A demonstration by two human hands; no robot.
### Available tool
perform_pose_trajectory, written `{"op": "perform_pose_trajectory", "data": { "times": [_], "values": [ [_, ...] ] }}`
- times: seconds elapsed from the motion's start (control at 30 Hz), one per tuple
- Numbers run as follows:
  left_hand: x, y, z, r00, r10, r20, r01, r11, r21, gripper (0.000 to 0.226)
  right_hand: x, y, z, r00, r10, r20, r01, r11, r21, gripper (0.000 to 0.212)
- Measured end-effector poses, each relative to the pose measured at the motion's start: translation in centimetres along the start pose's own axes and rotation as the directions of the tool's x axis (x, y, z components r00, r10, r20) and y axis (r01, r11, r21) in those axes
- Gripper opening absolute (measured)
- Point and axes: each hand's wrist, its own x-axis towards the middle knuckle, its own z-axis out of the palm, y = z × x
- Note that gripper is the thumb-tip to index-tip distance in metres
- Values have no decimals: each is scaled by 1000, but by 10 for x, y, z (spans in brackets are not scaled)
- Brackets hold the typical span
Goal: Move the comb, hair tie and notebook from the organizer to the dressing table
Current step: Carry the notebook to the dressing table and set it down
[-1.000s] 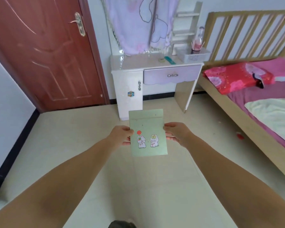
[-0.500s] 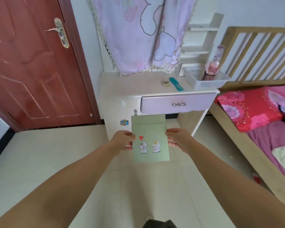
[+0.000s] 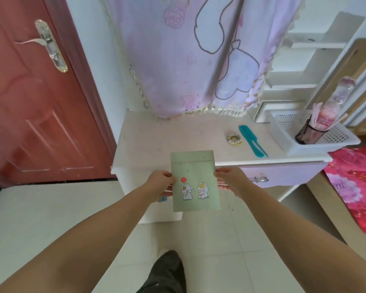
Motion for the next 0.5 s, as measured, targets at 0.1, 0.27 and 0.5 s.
{"op": "perform_pose_trajectory", "data": {
  "times": [0.1, 0.27, 0.5],
  "values": [
    [59, 33, -8, 1000, -15, 18, 14, 999, 36, 14, 53, -30, -2, 999, 26, -39, -25, 999, 23, 17],
    [140, 76, 3, 1000, 0, -25, 4, 986, 169, 10, 123, -60, -20, 989, 24, -144, -32, 998, -54, 23],
    [222, 99, 24, 992, 1, -129, 36, 959, 282, 20, 224, -68, -27, 989, 65, -130, -89, 978, -189, 33]
  ]
}}
